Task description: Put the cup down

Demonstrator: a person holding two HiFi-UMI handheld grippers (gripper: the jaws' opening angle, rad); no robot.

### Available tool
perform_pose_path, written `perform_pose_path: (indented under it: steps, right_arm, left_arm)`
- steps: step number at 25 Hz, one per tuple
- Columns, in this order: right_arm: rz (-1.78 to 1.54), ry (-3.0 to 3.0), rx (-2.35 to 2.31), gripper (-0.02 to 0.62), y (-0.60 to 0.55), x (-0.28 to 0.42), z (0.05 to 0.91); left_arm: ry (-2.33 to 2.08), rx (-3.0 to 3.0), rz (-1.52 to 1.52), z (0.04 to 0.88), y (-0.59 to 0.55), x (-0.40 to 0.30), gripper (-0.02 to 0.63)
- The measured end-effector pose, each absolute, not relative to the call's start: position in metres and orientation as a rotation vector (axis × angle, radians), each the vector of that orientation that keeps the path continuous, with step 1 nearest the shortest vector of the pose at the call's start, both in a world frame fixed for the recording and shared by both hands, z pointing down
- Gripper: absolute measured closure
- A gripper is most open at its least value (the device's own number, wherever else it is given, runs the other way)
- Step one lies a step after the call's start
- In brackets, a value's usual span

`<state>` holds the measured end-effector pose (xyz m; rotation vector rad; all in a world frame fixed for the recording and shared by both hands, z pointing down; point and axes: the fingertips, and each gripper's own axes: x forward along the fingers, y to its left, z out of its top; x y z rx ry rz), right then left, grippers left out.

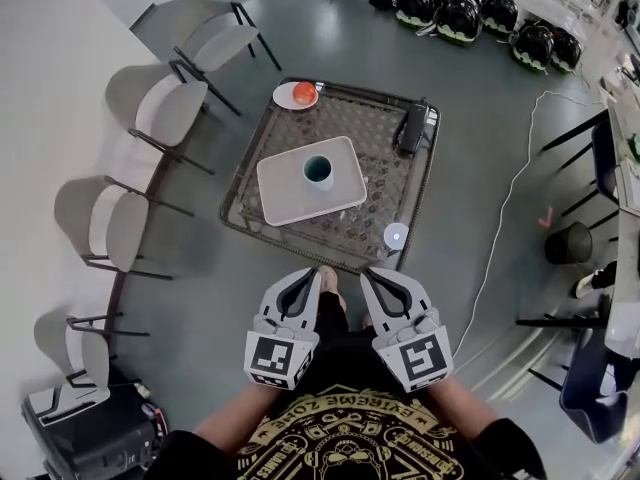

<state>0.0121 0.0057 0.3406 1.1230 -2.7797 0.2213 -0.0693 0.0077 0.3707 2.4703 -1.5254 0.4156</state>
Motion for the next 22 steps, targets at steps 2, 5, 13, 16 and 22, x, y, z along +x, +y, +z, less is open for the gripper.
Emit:
perform_pose_path:
  steps: [2,5,13,16,22]
  right_arm:
    - [0.232,-2.784,1.101,0.589,0.016,0.015,0.343]
    - [0.248,-2.781,1.085,0.589,0.027,0.018,0.346]
    - [0.205,-2.776,1.091,0.589,0.039,0.017,0.333]
    - [0.188,-2.776,1.112,0.589,0.043,0.014,0.326]
    - [0.218,-2.746,1.201,0.589,0.053,0.001,0.321]
  left_arm:
    - [-1.533,2.46,0.423,0.371,0.017,-0.066,0.6]
    - [-1.545,2.451,0.43,0.369,0.028,-0.063,0.6]
    - [-1.572,2.461,0.414,0.36,0.041,-0.069,0.6]
    - [-1.572,2.487,0.391,0.352,0.042,-0.071,0.6]
    - [-1.559,2.509,0.401,0.35,0.059,-0.093,0.6]
